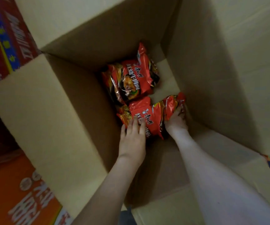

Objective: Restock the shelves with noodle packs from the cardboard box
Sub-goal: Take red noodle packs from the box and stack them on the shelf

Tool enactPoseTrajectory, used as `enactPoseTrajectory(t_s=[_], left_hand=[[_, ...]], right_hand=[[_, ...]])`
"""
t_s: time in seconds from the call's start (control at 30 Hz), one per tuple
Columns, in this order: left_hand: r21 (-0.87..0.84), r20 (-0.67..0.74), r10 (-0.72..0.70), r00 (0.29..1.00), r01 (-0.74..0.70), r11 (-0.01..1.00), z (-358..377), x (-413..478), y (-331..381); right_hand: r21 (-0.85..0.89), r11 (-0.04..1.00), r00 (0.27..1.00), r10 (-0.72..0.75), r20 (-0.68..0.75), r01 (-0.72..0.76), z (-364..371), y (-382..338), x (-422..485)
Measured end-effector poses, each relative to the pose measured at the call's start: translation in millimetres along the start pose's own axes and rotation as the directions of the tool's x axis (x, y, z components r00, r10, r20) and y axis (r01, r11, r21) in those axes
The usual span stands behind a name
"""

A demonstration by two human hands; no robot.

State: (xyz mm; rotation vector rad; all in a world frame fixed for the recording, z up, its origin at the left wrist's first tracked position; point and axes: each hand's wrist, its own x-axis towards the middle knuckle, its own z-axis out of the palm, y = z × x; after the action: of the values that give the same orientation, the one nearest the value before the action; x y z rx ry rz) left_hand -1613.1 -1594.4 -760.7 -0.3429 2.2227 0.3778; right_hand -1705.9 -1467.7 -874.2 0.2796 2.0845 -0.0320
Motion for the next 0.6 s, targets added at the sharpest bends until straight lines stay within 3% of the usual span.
enactPoseTrajectory(t_s=[0.23, 0.43, 0.53, 0.6], left_hand=[[0.073, -0.055, 0.045, 0.997, -0.041, 0.996, 1.5, 3.6, 13.4], [0.239, -0.154, 0.172, 0.973, -0.132, 0.962, -44.4, -21.3, 29.4], [0.382, -0.243, 0.357, 0.902, -0.25, 0.89, -83.7, -47.0, 39.4], [0.487, -0.349, 0.456, 0.819, -0.257, 0.835, -117.1, -71.6, 48.9]], right_hand=[[-0.149, 0.989, 0.973, -0.052, -0.223, 0.018, 5.5, -3.3, -3.1], [-0.168, 0.977, 0.942, -0.177, -0.284, 0.133, -34.2, -6.0, -65.3], [-0.199, 0.935, 0.878, -0.347, -0.33, 0.295, -67.9, -0.7, -125.9], [-0.248, 0.871, 0.778, -0.49, -0.392, 0.423, -93.9, 7.6, -175.8]])
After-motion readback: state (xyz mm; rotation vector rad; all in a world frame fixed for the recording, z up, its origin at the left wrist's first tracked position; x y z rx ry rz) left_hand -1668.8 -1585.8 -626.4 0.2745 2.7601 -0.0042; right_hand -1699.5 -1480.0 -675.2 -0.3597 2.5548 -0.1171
